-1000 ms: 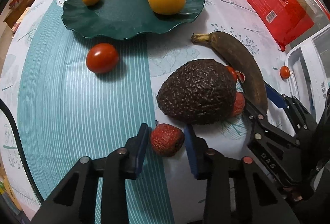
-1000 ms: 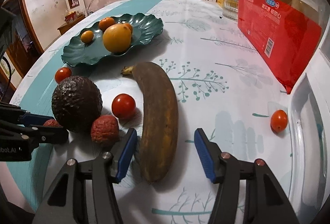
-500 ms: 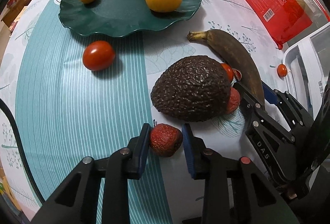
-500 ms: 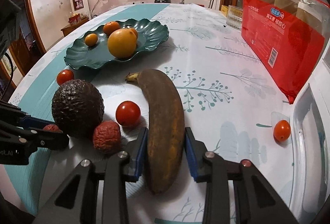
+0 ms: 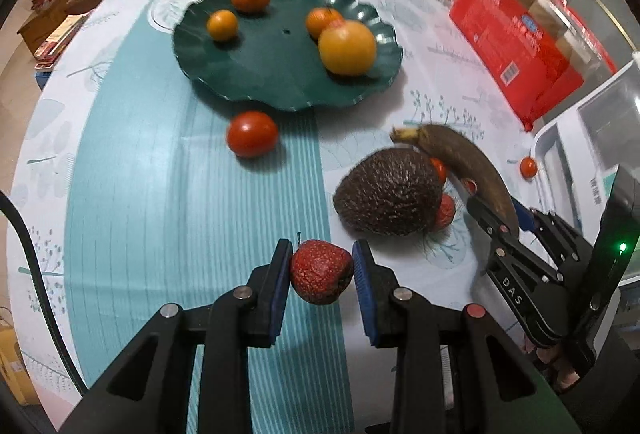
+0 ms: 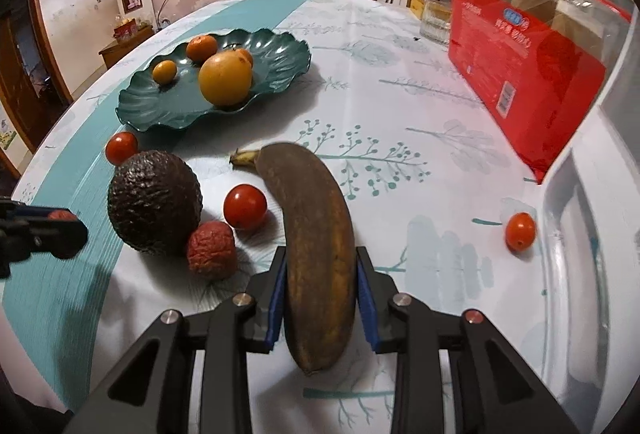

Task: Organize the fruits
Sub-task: 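Carry the lychee and banana up over the green plate with both tools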

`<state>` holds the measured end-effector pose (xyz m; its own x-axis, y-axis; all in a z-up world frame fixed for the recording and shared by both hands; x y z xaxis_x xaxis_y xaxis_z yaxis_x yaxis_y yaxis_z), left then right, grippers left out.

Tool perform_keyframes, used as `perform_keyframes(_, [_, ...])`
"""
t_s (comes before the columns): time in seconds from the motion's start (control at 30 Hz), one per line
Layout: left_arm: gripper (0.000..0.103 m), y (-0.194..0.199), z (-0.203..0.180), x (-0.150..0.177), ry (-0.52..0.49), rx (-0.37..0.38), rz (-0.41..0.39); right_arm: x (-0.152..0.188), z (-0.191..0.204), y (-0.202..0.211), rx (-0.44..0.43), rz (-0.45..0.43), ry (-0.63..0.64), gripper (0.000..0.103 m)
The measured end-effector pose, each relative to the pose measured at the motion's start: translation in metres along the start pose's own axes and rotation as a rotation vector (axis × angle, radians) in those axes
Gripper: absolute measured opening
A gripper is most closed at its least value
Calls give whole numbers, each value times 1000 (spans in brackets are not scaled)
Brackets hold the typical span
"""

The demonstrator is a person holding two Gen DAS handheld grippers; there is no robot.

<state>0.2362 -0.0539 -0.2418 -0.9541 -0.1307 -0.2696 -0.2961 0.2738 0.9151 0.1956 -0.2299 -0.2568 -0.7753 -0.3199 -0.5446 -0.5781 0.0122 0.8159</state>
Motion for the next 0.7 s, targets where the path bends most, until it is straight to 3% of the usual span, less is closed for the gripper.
perform_keyframes(0.7, [29, 80, 33, -41, 52, 73, -207, -17, -11, 58, 69, -44, -5, 31])
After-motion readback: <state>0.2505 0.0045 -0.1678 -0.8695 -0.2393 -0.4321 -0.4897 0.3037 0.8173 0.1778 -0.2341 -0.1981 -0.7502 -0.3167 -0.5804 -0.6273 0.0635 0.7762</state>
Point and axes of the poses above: each gripper's, at about its wrist camera, not at the fingertips, and y roughly against the way its jaws point, z to its left, x to its underside, the point moved 4 cm from there along -y, roughly the way its jaws point, and after that the axes turned 13 degrees about y, right-handed, at the moved point
